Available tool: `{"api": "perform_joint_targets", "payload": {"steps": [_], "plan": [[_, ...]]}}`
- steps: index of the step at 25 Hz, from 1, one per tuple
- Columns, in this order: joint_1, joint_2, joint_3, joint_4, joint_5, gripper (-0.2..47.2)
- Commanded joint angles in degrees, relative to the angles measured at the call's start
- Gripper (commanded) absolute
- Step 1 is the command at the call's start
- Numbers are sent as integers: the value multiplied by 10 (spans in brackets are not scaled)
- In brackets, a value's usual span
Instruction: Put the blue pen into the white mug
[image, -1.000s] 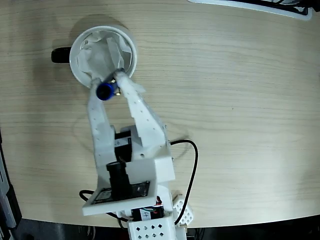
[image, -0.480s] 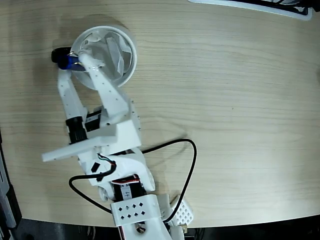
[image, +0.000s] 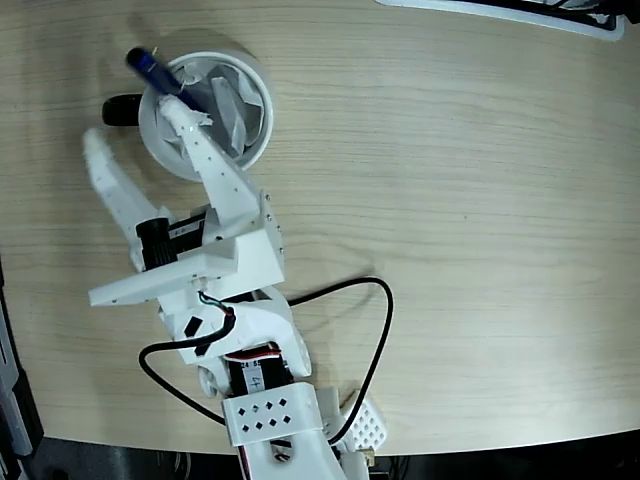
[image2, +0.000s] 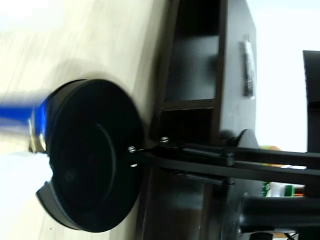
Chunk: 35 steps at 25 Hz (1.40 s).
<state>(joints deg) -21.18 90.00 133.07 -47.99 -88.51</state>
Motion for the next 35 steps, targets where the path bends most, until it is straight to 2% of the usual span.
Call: {"api": "perform_joint_targets", "payload": {"steps": [1, 2, 3, 4, 9, 13, 17, 20, 22, 26, 30, 35], "plan": [[-1, 11, -14, -10, -4, 288], [-1, 16, -10, -10, -4, 214], [0, 23, -2, -10, -4, 95], [3, 33, 8, -10, 3, 1], [25, 126, 67, -10, 170, -1], [56, 250, 147, -10, 374, -1], [123, 382, 263, -10, 582, -1], [178, 506, 381, 19, 675, -1], [219, 592, 432, 115, 716, -1], [287, 726, 430, 394, 801, -1], [312, 843, 430, 615, 864, -1], [314, 949, 426, 874, 925, -1]]}}
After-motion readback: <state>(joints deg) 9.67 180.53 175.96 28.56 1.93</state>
